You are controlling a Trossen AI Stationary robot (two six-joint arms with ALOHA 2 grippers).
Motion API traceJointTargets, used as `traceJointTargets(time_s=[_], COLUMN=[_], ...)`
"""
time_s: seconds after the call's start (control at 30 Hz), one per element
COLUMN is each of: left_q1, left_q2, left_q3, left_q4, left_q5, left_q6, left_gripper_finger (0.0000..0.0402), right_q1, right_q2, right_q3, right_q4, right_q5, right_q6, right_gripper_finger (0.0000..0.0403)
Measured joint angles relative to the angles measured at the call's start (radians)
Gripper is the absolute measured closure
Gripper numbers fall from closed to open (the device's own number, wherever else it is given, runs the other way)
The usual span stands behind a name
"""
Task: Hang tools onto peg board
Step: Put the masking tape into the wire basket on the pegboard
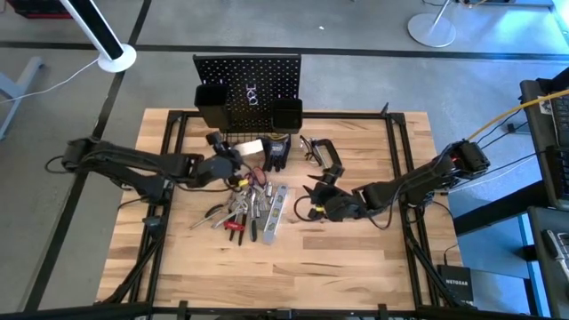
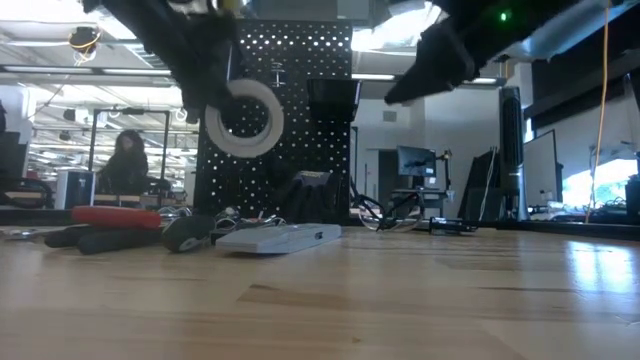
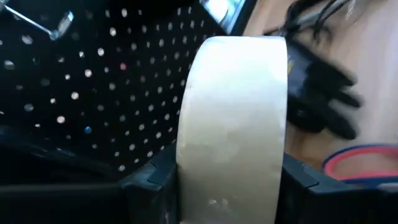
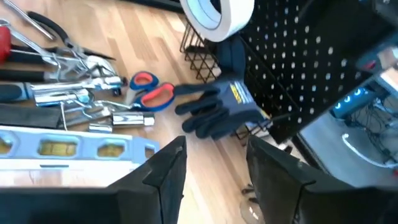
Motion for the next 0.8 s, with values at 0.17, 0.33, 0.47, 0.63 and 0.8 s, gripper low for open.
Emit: traceJointTargets(time_s=[0.17,0.33,0.47,0.63,0.8], left_q1=[0.074,0.122,0.151,0.198,0.263], left_q2=[0.073,0.124,0.131,0.131,0.131], left_q3=[0.000,0.000,0.000,0.000,0.000], left_q4=[0.008,0.017,0.020,0.007,-0.017], left_q5=[-0.009,-0.019,-0.019,0.057,0.150], left_q6=[0.057,0.107,0.156,0.212,0.222], left_gripper_finger=[0.0253,0.0253,0.0253,0.0253,0.0253], right_q1=[0.000,0.000,0.000,0.000,0.000], right_q2=[0.000,0.000,0.000,0.000,0.000], right_q3=[-0.037,-0.067,-0.073,-0.073,-0.073], right_q4=[0.004,0.050,0.053,0.054,0.054], right_q5=[0.000,0.004,0.003,0.002,-0.022], right_q6=[0.046,0.052,0.052,0.052,0.052], right_gripper_finger=[0.0235,0.0235,0.0235,0.0235,0.0235])
